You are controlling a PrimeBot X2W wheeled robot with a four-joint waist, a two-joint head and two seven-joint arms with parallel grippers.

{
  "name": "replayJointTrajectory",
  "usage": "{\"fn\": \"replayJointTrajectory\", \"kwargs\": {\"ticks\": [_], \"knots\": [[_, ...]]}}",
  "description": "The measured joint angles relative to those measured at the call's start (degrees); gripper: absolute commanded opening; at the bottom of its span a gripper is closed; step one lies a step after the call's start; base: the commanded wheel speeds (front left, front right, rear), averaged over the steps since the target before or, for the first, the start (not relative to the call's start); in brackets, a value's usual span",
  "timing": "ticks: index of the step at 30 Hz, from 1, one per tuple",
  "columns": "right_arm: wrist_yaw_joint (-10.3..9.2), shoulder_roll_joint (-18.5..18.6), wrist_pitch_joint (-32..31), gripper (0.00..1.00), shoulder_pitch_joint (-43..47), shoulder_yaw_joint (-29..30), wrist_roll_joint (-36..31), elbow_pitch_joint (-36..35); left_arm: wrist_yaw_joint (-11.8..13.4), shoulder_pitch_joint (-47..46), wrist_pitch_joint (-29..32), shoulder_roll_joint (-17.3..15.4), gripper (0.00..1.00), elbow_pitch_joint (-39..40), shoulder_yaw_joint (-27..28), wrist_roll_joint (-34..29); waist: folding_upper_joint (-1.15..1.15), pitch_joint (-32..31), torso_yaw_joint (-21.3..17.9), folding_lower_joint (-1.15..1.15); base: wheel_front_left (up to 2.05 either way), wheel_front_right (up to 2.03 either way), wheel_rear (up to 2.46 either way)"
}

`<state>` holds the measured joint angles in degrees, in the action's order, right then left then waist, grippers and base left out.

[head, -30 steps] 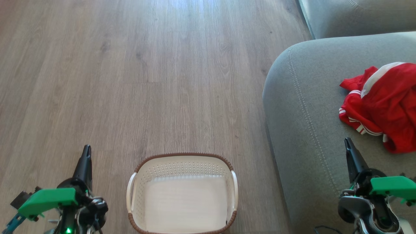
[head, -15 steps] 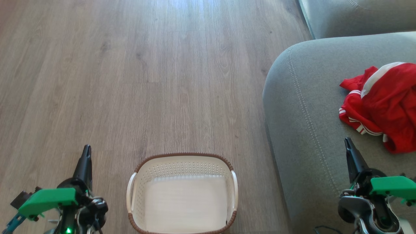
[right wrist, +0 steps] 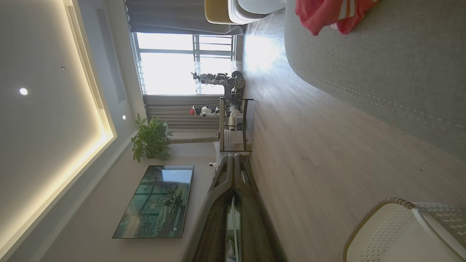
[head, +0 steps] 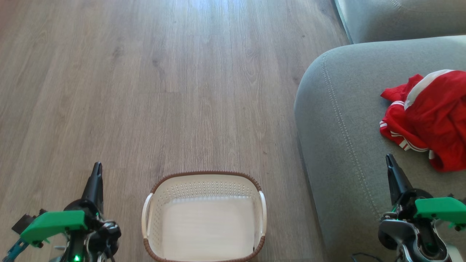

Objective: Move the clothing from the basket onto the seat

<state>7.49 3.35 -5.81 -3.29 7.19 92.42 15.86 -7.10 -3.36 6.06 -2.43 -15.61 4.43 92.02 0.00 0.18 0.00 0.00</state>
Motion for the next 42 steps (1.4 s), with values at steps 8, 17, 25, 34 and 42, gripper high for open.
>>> {"fn": "replayJointTrajectory", "kwargs": {"ticks": [8,17,25,34,42], "knots": [[0.00,-0.11,-0.01,0.00,0.00,0.02,0.00,0.01,0.00,0.00,0.00,0.00,0.00,0.00,0.00,0.01,0.00,0.00,0.00,0.00,0.00,0.00,0.00],[0.00,-0.16,-0.01,0.00,0.00,0.04,-0.01,0.01,0.00,0.00,0.00,0.00,0.00,0.00,0.00,0.01,0.00,0.00,0.00,0.00,0.00,0.00,0.00],[0.00,-0.19,-0.02,0.00,0.00,0.05,-0.01,0.01,0.00,0.00,0.00,0.00,0.00,0.00,0.00,0.01,0.00,0.00,0.00,0.00,0.00,0.00,0.00],[0.00,-0.23,-0.34,0.00,0.00,0.09,-0.01,0.01,0.00,0.00,0.00,0.00,0.00,0.00,0.00,0.00,0.00,0.00,0.00,0.00,0.00,0.00,0.00],[0.00,-0.25,-0.34,0.00,0.00,0.10,-0.09,0.01,0.00,0.00,0.00,0.00,0.00,0.00,0.00,0.00,0.00,0.00,0.00,0.00,0.00,0.00,0.00]]}}
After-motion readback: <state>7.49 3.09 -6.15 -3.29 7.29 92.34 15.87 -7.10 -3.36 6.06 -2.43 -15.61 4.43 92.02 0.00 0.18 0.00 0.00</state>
